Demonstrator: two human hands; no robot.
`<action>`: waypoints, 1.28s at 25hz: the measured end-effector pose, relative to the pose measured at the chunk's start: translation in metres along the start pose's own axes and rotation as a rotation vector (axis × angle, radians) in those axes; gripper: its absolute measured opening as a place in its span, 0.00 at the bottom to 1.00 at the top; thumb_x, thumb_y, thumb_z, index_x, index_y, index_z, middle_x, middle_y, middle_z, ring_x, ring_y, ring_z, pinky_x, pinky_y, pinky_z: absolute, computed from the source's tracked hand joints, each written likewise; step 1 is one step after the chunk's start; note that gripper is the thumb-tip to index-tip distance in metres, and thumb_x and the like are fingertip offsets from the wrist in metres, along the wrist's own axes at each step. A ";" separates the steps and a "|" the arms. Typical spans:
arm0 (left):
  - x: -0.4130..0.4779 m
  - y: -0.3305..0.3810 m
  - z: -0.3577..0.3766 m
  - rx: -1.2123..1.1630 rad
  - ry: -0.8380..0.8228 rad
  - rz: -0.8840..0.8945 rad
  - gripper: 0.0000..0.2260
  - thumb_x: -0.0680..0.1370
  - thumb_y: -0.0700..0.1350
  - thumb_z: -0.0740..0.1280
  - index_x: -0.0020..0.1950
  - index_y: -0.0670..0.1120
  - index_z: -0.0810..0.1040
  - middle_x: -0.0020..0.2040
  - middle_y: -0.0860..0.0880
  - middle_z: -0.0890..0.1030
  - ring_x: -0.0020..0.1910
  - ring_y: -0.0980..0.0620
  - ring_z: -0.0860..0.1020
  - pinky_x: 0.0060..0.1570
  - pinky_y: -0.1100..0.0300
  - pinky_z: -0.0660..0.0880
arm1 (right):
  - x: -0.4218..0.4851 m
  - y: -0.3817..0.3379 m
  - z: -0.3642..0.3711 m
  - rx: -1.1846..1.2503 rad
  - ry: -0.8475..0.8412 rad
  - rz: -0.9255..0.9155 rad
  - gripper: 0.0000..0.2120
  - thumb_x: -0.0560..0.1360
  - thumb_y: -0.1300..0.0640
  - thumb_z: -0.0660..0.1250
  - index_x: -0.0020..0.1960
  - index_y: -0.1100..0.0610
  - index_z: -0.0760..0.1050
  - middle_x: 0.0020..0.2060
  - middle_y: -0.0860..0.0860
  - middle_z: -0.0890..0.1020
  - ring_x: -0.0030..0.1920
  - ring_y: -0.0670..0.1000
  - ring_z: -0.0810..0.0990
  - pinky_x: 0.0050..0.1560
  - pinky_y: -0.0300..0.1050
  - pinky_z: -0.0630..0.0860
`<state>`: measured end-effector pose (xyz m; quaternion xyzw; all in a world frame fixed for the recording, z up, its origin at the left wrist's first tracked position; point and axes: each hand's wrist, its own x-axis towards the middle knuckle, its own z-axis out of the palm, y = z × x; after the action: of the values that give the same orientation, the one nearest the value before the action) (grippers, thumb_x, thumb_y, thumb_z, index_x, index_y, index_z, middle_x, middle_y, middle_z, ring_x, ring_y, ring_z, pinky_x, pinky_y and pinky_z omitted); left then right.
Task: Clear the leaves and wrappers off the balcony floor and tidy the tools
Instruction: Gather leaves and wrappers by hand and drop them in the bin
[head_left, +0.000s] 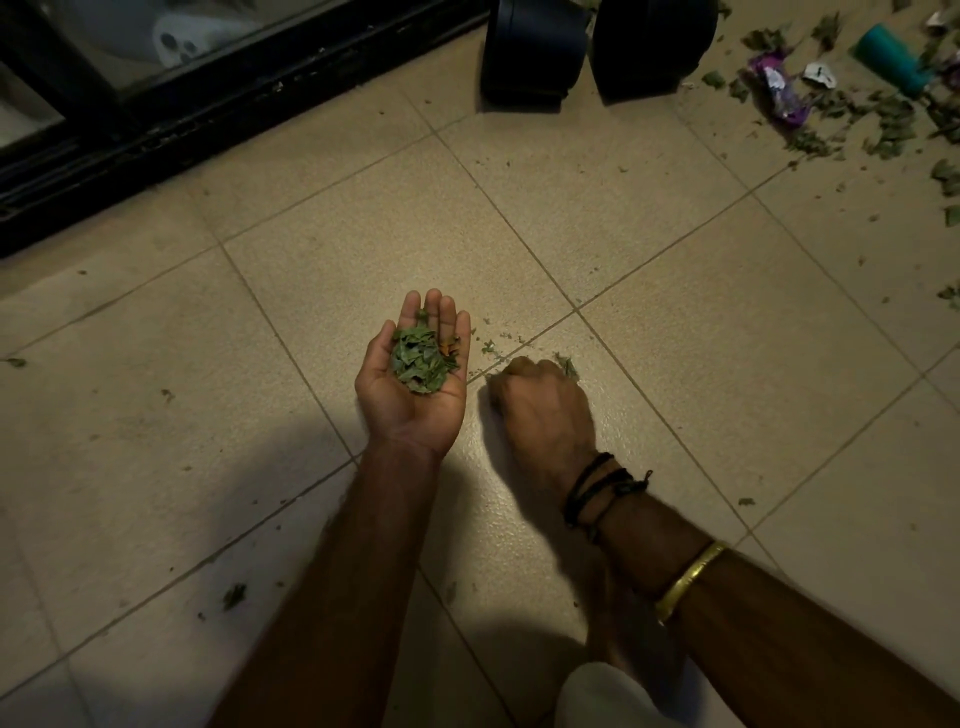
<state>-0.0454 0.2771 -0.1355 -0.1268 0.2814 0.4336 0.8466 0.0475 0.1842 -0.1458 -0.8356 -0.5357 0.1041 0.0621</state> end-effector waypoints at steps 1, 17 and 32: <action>-0.005 0.002 0.003 -0.012 0.015 0.020 0.16 0.83 0.46 0.58 0.65 0.40 0.78 0.62 0.40 0.81 0.60 0.43 0.82 0.69 0.47 0.72 | 0.011 -0.003 0.001 0.140 0.006 0.025 0.10 0.79 0.57 0.65 0.42 0.52 0.84 0.39 0.49 0.82 0.39 0.50 0.79 0.37 0.43 0.76; -0.251 0.072 0.211 -0.189 0.193 0.201 0.17 0.83 0.45 0.56 0.55 0.38 0.82 0.52 0.41 0.83 0.52 0.44 0.84 0.62 0.47 0.78 | 0.004 -0.089 -0.341 1.734 -0.590 0.934 0.11 0.73 0.71 0.70 0.54 0.63 0.82 0.43 0.54 0.86 0.43 0.48 0.86 0.48 0.41 0.84; -0.427 0.413 0.208 -0.255 0.422 0.492 0.17 0.83 0.46 0.58 0.54 0.38 0.84 0.52 0.41 0.85 0.52 0.45 0.84 0.65 0.48 0.74 | -0.036 -0.505 -0.357 1.675 -1.043 0.848 0.15 0.71 0.69 0.72 0.57 0.62 0.82 0.46 0.54 0.86 0.45 0.49 0.86 0.49 0.42 0.84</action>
<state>-0.5008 0.3336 0.2952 -0.2469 0.4161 0.6204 0.6173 -0.3269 0.3659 0.3135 -0.4974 0.0792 0.7952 0.3377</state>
